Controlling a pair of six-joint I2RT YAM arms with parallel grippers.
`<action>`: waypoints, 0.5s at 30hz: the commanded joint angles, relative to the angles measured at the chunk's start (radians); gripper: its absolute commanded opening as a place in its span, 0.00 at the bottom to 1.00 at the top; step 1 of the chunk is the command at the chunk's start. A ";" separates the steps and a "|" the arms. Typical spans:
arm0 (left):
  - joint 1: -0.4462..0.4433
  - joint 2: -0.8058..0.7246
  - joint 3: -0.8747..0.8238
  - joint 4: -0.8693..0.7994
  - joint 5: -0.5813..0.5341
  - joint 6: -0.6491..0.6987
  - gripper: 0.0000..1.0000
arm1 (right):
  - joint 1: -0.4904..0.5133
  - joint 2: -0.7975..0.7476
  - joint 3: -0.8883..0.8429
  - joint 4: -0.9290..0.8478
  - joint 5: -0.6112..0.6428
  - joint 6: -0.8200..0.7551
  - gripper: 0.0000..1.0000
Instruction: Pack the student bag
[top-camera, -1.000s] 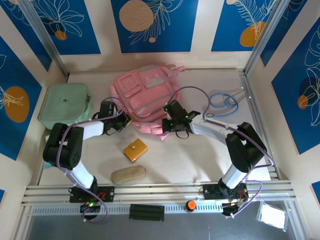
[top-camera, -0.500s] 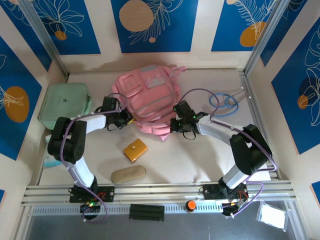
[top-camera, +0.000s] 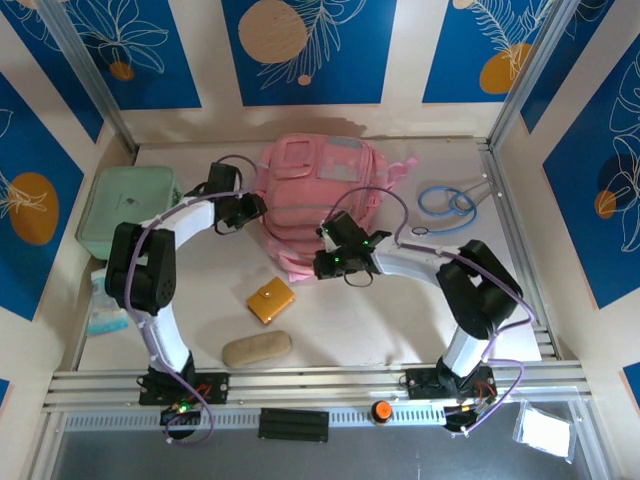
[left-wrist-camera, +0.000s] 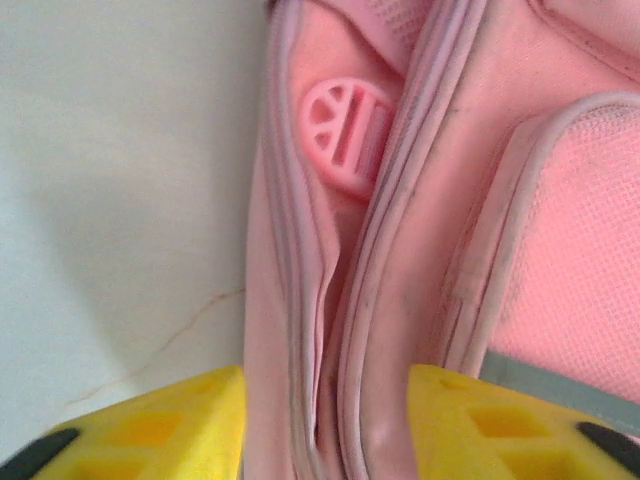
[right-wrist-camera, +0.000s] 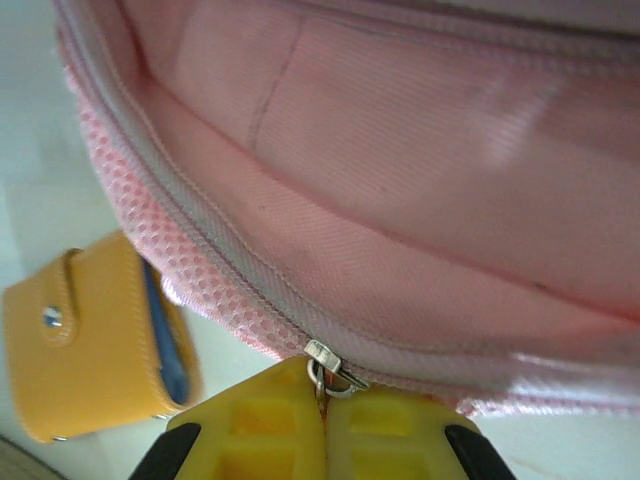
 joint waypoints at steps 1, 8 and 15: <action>0.013 -0.095 0.004 -0.161 -0.079 0.047 0.52 | 0.015 0.066 0.076 0.065 -0.095 0.007 0.00; -0.016 -0.186 -0.080 -0.250 -0.038 -0.092 0.55 | 0.014 0.173 0.211 0.137 -0.185 0.032 0.00; -0.094 -0.154 -0.064 -0.259 -0.061 -0.218 0.56 | 0.037 0.213 0.256 0.138 -0.188 0.029 0.00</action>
